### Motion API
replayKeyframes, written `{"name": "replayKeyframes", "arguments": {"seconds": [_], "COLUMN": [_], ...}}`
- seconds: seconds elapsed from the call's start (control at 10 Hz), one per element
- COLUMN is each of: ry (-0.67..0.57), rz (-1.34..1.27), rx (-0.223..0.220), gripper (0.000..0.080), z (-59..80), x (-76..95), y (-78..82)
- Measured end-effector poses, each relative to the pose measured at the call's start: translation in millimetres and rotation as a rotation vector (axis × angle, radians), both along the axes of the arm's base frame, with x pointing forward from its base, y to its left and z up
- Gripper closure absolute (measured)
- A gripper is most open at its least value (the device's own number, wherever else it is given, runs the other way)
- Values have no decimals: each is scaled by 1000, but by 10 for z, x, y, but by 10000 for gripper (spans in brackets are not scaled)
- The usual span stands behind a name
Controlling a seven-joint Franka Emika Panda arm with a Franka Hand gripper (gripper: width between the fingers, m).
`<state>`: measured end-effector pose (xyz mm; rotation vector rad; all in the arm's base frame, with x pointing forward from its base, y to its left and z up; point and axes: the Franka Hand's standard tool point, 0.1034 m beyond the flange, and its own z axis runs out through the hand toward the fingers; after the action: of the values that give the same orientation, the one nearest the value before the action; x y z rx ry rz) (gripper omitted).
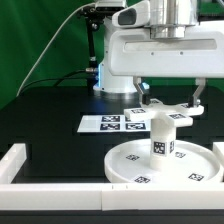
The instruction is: Assemble round table
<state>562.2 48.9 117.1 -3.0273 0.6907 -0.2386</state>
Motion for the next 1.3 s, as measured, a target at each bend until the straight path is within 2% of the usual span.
{"name": "replayKeyframes", "arguments": {"seconds": [0.1,0.4,0.6,0.7,0.8,1.3], "ry": [-9,0,91,106,106,114], "rz": [9,6,-2,-14,-18,-17], "rx": [1,2,34,43,41,29], "gripper": [151,151,151,151,151,151], "z": [10,-6,26,49,45,-91], "x": [-26,-38,-54,-31,-30,-59], "y": [52,35,-45,-153,-186,-103]}}
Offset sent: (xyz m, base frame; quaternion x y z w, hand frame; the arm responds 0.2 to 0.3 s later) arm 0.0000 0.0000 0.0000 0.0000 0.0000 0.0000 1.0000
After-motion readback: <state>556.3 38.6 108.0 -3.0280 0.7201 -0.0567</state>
